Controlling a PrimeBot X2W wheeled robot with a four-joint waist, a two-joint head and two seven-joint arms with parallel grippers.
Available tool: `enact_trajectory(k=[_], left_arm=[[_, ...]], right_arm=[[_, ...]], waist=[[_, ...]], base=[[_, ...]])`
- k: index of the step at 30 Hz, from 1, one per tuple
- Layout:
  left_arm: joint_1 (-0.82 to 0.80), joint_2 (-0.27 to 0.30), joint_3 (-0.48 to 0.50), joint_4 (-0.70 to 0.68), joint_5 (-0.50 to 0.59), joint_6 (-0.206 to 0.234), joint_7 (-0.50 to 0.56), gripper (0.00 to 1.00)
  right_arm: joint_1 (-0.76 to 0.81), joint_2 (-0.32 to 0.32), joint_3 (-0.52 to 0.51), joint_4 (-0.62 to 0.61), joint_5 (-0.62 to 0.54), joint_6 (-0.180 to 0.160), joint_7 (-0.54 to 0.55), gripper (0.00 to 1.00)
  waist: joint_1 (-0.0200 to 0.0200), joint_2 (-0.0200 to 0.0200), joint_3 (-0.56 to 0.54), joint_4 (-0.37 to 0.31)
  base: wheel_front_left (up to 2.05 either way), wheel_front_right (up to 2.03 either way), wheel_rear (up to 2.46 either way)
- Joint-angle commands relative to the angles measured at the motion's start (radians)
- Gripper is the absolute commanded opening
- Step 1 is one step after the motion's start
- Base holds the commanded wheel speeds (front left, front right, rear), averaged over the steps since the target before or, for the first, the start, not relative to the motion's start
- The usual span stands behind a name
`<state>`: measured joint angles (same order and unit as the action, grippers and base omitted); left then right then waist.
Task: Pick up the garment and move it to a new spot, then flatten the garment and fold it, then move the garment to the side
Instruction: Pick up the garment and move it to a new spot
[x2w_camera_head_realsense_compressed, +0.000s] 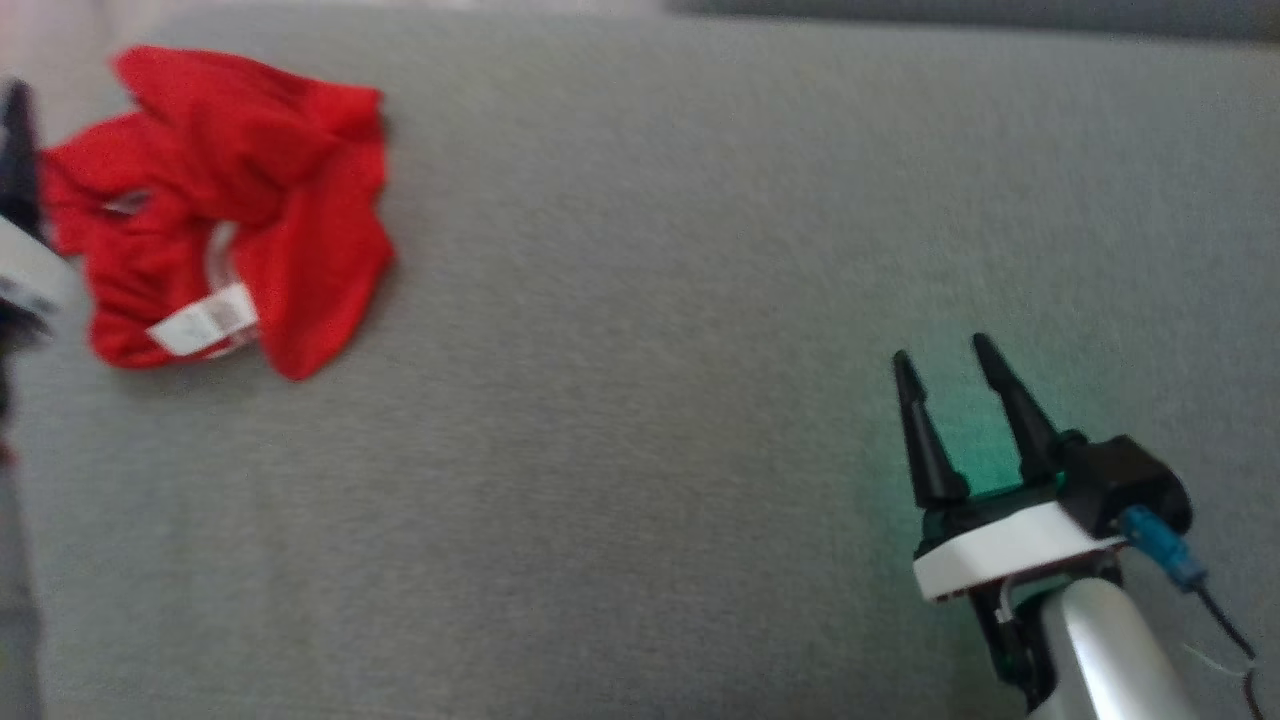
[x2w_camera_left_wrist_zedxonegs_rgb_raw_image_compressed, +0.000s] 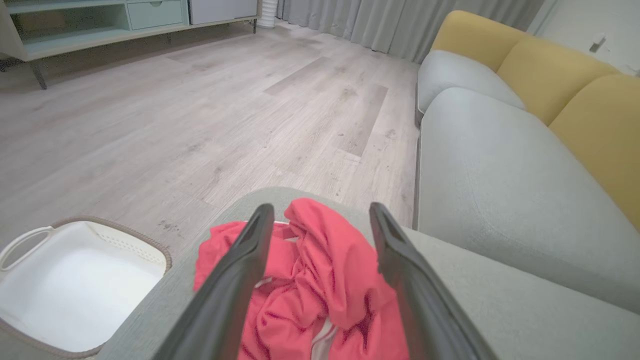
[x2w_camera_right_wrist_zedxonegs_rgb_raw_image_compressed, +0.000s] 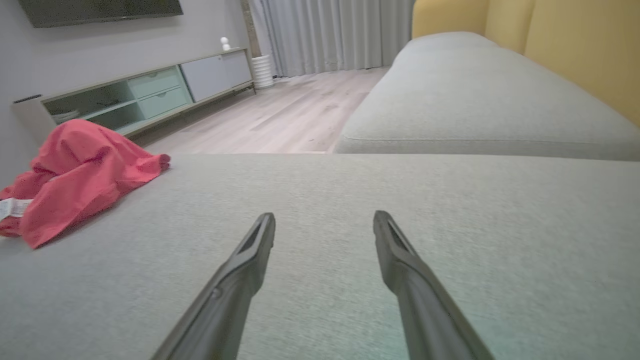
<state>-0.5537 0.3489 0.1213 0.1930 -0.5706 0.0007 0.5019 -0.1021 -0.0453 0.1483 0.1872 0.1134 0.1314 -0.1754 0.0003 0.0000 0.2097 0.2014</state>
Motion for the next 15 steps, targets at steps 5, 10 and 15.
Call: enact_trajectory(k=[5,10,15], left_arm=[[-0.116,0.123,0.114,0.032,-0.063,0.054,0.137,1.00],[-0.115,0.160,0.128,0.070,-0.063,0.091,0.207,1.00],[-0.095,0.167,0.129,0.105,-0.074,0.133,0.288,1.00]], right_arm=[[-0.063,-0.005,0.008,-0.070,-0.009,-0.001,-0.002,1.00],[-0.079,-0.005,0.009,-0.084,0.001,-0.001,-0.012,1.00],[-0.093,-0.005,0.006,-0.081,0.013,-0.001,-0.027,1.00]], waist=[[-0.0003,0.0000,0.214,-0.190],[-0.0003,0.0000,0.266,-0.243],[-0.0003,0.0000,0.283,-0.276]], base=[[0.00,0.00,0.00],[0.00,0.00,0.00],[0.00,0.00,0.00]])
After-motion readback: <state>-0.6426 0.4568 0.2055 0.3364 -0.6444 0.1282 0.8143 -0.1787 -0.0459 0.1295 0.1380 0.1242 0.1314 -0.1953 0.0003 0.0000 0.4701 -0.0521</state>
